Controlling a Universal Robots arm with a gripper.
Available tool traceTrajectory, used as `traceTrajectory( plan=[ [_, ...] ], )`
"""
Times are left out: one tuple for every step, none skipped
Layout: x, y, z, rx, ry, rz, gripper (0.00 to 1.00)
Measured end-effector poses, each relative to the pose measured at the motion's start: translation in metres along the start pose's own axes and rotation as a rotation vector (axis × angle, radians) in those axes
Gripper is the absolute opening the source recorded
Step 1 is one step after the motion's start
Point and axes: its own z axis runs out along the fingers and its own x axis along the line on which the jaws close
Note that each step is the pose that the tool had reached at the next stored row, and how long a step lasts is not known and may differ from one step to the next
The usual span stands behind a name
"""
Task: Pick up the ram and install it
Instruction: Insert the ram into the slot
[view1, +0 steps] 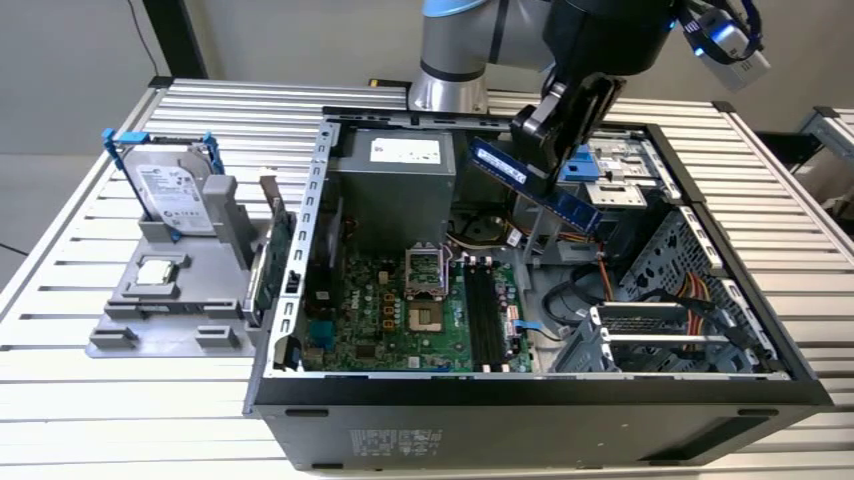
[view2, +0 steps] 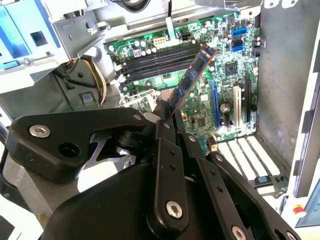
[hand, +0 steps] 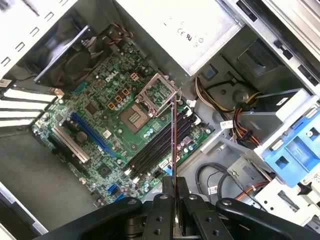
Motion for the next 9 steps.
traceTrajectory(
  plan=[
    [0.0, 0.0, 0.0, -0.0001, -0.0001, 0.0, 0.0],
    [0.0, 0.0, 0.0, -0.0001, -0.0001, 0.001, 0.0],
    [0.0, 0.0, 0.0, -0.0001, -0.0001, 0.001, 0.0],
    [0.0, 0.0, 0.0, -0.0001, 0.0, 0.002, 0.0],
    [0.0, 0.0, 0.0, -0.0001, -0.0001, 0.002, 0.0],
    [0.0, 0.0, 0.0, -0.0001, -0.0001, 0.002, 0.0],
    [0.0, 0.0, 0.0, -0.0001, -0.0001, 0.003, 0.0],
    [0.0, 0.0, 0.0, -0.0001, -0.0001, 0.003, 0.0],
    [0.0, 0.0, 0.0, -0.0003, -0.0002, 0.008, 0.0]
  ],
)
